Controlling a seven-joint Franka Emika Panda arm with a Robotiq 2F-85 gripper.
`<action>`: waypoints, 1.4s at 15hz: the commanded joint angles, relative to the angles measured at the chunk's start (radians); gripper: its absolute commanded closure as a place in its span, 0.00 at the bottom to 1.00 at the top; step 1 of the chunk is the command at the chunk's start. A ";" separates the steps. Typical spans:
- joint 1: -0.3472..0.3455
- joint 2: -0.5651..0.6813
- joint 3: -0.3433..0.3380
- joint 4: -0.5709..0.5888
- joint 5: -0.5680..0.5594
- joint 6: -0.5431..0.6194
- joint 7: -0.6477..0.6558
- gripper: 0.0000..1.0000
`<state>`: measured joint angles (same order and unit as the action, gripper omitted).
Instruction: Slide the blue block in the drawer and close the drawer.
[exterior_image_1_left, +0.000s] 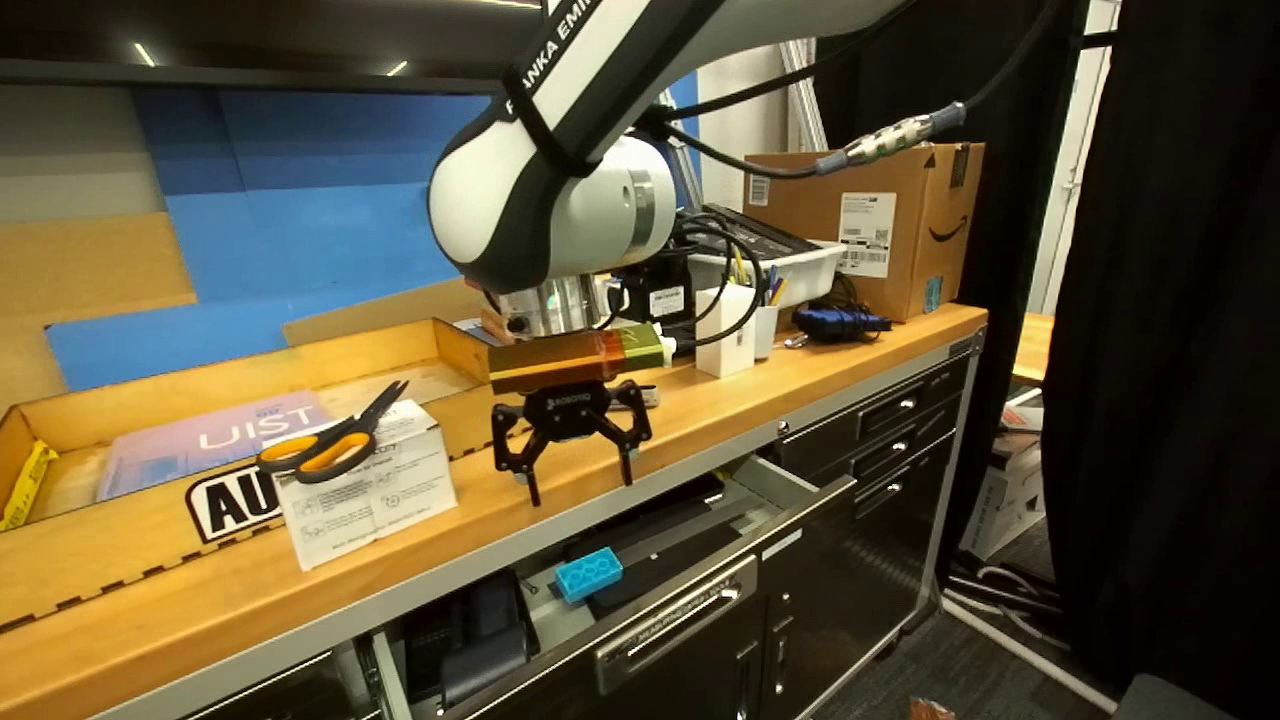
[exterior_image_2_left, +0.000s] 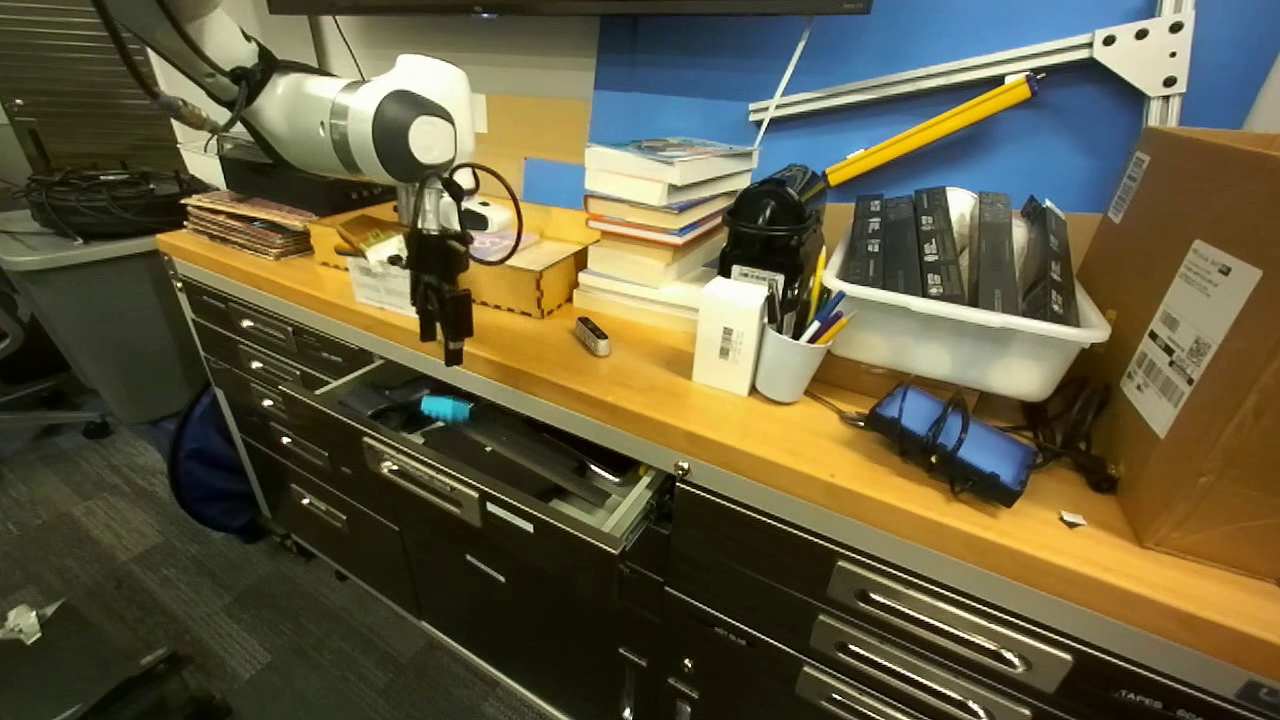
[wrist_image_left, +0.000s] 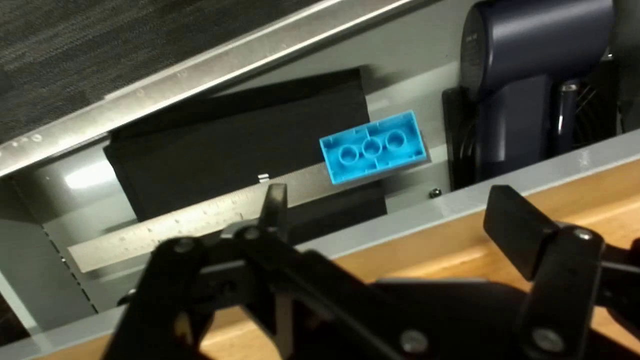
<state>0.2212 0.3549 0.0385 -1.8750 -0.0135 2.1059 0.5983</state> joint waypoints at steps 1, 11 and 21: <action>-0.023 -0.107 0.008 -0.139 0.033 0.021 -0.020 0.10; -0.054 -0.205 0.021 -0.297 0.024 -0.083 -0.180 0.00; 0.049 0.083 0.019 -0.308 -0.067 0.156 0.029 0.00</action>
<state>0.2215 0.3674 0.0847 -2.2255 -0.0280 2.1727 0.5168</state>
